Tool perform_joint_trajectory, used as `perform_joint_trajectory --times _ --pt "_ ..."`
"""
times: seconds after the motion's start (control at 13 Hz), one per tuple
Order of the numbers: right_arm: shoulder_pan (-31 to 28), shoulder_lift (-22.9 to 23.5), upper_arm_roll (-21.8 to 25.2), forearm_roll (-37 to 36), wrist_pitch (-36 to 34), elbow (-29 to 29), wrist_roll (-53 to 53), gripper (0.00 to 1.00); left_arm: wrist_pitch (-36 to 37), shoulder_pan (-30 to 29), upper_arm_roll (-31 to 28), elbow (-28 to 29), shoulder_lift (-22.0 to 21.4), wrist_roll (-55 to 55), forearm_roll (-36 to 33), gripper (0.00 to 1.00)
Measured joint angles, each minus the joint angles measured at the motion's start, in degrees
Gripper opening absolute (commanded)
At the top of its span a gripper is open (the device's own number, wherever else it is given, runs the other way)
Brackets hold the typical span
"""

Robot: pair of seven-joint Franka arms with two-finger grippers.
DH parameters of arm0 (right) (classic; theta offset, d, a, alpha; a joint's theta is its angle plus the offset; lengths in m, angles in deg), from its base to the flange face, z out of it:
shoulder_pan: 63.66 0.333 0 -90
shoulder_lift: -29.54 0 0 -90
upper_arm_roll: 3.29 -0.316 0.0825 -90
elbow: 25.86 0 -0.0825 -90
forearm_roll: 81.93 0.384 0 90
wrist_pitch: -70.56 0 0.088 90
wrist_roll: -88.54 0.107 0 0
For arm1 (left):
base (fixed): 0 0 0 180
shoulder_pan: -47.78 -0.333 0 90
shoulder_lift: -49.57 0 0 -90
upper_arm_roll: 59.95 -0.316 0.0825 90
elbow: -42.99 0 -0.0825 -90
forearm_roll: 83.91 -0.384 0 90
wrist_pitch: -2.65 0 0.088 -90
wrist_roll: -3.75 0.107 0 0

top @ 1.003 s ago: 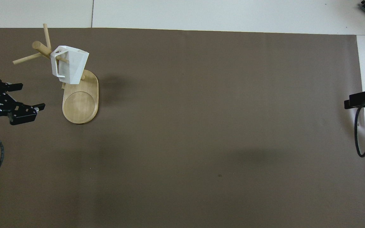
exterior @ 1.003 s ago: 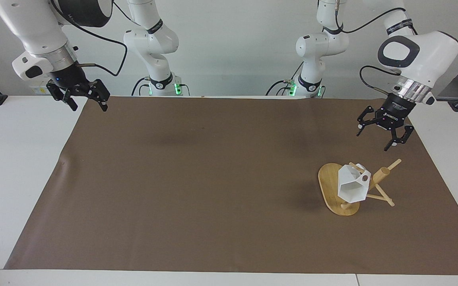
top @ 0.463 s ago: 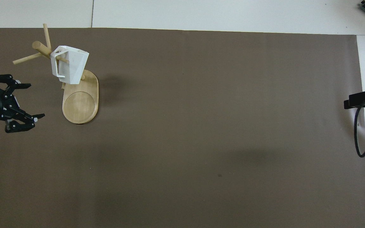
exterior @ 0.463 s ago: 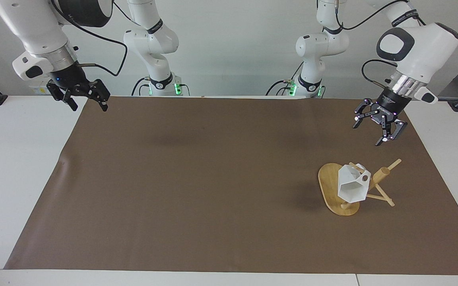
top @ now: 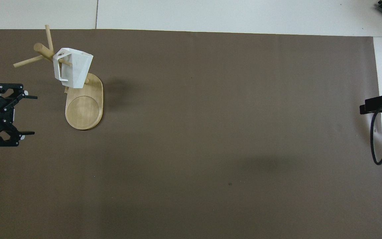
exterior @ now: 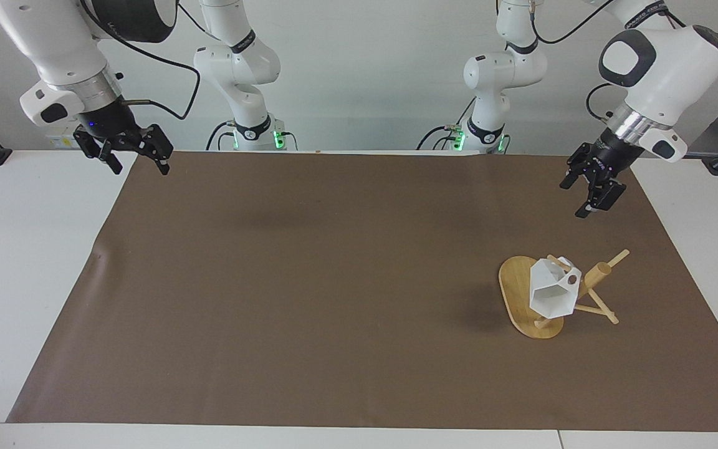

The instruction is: Hang cup on rack

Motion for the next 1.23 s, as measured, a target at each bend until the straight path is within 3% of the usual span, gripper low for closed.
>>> perform_joint_trajectory --times 0.54,0.85,1.0,1.23 --pt "0.0 0.0 -0.2 0.0 0.0 0.0 0.0 1.0 6.7 0.8 0.1 -4.2 1.0 27.0 -6.3 1.0" --pt "0.0 0.0 -0.3 0.0 0.0 0.0 0.0 1.0 13.8 2.7 0.2 -10.1 3.4 44.4 -12.9 1.0" --pt "0.0 0.0 -0.3 0.0 0.0 0.0 0.0 1.0 16.7 6.5 0.3 -12.2 4.0 49.5 -17.6 1.0" --pt "0.0 0.0 -0.3 0.0 0.0 0.0 0.0 1.0 17.6 8.3 0.4 -13.5 4.5 53.9 -19.2 1.0"
